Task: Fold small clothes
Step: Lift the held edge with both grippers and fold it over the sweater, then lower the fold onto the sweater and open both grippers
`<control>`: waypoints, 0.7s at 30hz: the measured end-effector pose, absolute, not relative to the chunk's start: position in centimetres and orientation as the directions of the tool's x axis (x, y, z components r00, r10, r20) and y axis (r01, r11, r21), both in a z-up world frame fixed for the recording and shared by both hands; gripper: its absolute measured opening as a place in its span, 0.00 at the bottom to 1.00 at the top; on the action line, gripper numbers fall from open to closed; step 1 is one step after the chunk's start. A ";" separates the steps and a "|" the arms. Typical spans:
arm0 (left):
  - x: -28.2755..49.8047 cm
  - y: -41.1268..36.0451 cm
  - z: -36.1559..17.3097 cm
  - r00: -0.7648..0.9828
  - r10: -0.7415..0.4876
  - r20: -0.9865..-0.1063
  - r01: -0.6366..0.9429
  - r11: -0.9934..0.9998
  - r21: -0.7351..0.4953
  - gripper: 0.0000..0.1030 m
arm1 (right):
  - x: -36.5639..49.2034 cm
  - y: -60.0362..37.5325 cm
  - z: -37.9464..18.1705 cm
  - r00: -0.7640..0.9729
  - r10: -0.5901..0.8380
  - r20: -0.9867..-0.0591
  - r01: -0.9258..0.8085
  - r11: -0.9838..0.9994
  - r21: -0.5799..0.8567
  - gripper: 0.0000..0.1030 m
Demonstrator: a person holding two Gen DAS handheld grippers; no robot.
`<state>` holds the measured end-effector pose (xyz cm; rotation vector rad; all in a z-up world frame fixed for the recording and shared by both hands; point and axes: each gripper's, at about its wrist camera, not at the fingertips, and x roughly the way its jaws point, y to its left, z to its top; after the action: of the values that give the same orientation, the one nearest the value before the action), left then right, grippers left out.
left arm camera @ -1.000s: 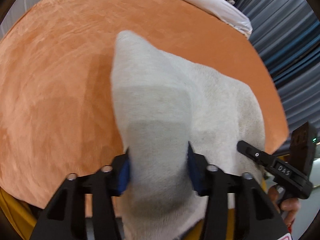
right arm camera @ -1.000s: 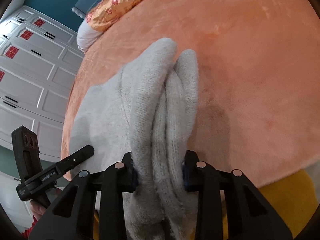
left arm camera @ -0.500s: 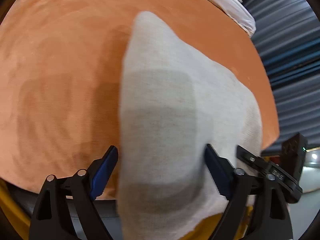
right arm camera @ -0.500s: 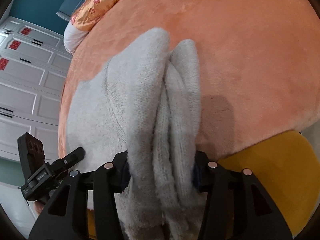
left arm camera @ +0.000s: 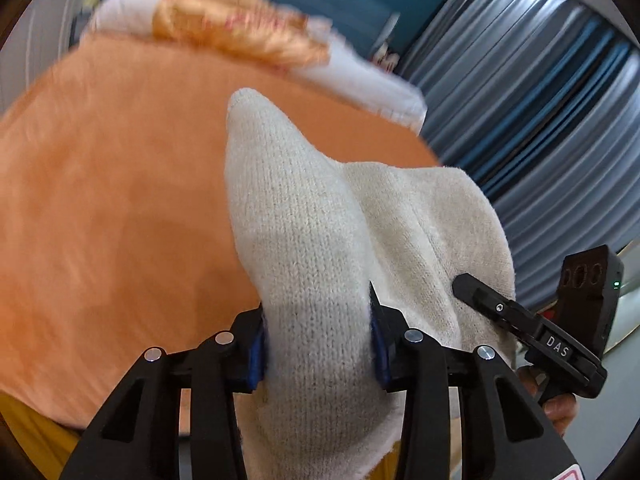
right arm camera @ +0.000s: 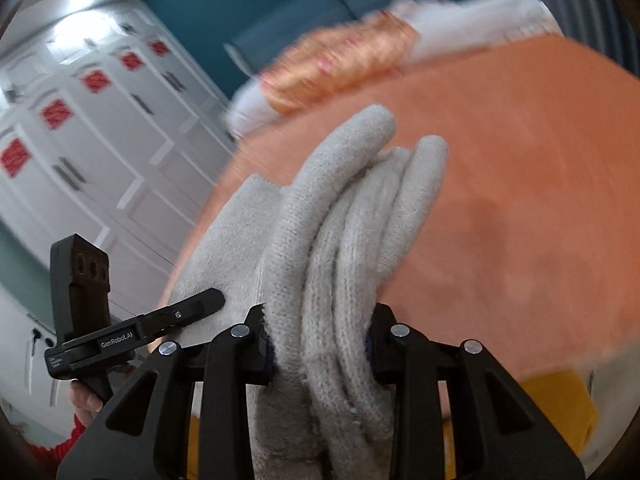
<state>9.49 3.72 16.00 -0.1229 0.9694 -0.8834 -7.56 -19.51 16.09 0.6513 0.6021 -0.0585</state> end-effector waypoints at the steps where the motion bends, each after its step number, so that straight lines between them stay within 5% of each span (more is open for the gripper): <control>1: 9.7 4.2 16.9 0.278 -0.703 -0.655 0.603 0.658 -0.451 0.37 | -6.7 -19.2 16.9 0.844 0.149 -0.516 0.208 0.794 0.570 0.30; 4: 12.0 6.4 18.1 0.373 -0.655 -0.656 0.589 0.714 -0.378 0.48 | -3.8 -19.1 16.2 0.847 0.149 -0.510 0.210 0.788 0.579 0.39; 6: 14.3 7.2 15.9 0.419 -0.569 -0.707 0.544 0.781 -0.306 0.57 | -0.3 -19.3 12.7 0.802 0.110 -0.588 0.294 0.784 0.547 0.47; 10: 16.8 8.7 8.5 0.427 -0.328 -0.843 0.429 0.894 -0.131 0.52 | 2.5 -19.8 4.2 0.564 -0.005 -0.826 0.539 0.760 0.363 0.32; 21: 13.2 10.2 7.1 0.424 -0.381 -0.822 0.422 0.886 -0.193 0.52 | 2.1 -15.3 6.0 0.601 0.020 -0.799 0.401 0.857 0.323 0.31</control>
<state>13.19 10.22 7.05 0.0456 1.0160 -0.5027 2.12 -15.25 6.05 0.5102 0.9078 -0.2322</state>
